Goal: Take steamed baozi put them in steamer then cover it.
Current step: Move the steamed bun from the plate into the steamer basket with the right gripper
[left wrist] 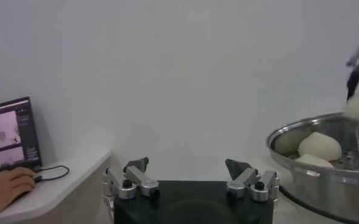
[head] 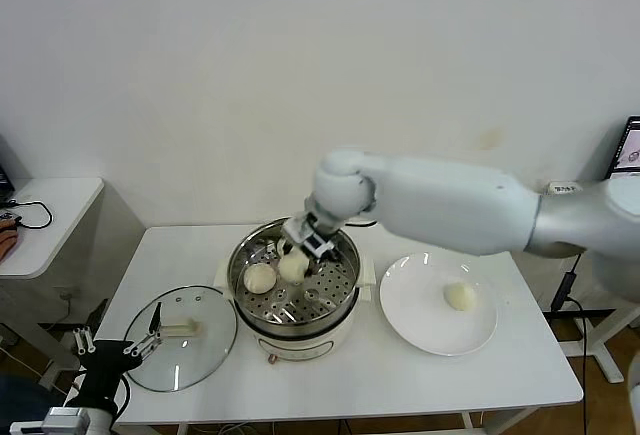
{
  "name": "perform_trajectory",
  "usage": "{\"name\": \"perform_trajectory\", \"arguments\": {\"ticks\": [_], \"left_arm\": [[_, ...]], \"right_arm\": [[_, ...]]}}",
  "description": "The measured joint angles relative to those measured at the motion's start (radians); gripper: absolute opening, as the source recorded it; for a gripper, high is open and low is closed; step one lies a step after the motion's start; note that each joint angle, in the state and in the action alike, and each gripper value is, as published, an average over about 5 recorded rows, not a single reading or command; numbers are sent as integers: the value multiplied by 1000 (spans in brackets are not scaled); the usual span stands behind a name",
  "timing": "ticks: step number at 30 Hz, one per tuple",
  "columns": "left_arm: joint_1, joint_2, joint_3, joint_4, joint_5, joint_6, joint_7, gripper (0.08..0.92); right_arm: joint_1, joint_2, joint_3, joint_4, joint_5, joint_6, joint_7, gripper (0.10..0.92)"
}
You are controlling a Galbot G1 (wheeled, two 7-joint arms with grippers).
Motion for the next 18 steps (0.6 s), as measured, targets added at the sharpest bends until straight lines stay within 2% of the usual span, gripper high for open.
{"name": "perform_trajectory", "arguments": {"ticks": [14,18], "left_arm": [[3,-6,-8,1,-7,-1,0,823],[2,-5,-8,3,-7,-2,0,823]], "right_arm": [[-25,56,-53,27,-90,117,-41,589],[-25,56,-57,39,-103,139,-52,641]]}}
